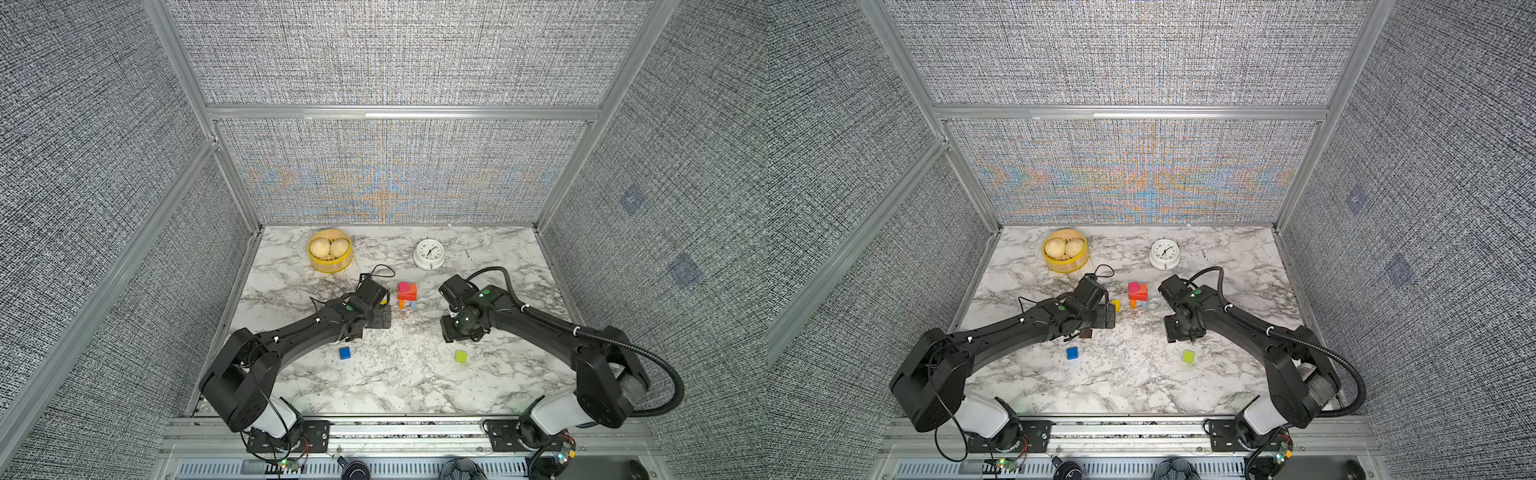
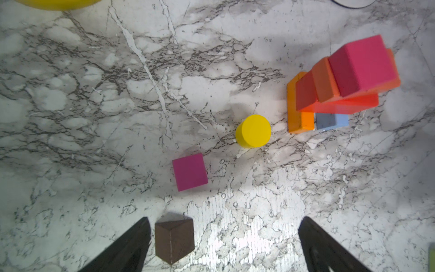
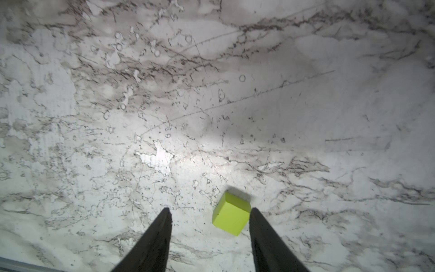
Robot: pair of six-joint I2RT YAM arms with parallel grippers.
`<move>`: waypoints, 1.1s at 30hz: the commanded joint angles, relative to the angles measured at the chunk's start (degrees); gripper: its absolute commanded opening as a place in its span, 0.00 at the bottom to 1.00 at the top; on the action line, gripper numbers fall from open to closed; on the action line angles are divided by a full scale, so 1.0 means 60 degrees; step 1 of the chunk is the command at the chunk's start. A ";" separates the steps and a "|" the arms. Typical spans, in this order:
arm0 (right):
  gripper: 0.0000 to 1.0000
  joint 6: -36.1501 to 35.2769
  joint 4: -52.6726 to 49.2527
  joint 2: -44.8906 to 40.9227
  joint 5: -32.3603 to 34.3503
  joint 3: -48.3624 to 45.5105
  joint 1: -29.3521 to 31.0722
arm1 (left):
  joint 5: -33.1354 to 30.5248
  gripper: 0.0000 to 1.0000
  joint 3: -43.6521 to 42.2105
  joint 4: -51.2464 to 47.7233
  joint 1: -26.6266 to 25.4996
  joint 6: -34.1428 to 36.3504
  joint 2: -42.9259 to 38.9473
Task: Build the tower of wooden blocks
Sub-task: 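Move the right gripper from the stack down to the lime cube, then close the right gripper on the lime cube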
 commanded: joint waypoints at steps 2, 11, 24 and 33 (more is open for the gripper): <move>0.58 0.0457 0.0276 -0.0342 0.0228 -0.0610 -0.0023 | -0.0324 0.99 0.0093 -0.0174 -0.0075 -0.0098 0.0033; 0.57 0.0775 0.0598 -0.0533 -0.0016 -0.1513 -0.0065 | -0.0426 0.99 0.0056 -0.0209 -0.0113 -0.0084 -0.0054; 0.46 0.0892 0.0836 -0.0302 -0.0192 -0.1870 -0.0058 | -0.0485 0.99 0.0075 -0.0144 -0.0116 -0.0069 0.0097; 0.48 0.0874 0.1009 0.0000 -0.0397 -0.1861 -0.0043 | -0.0539 0.99 0.0054 -0.0159 -0.0112 -0.0069 0.0109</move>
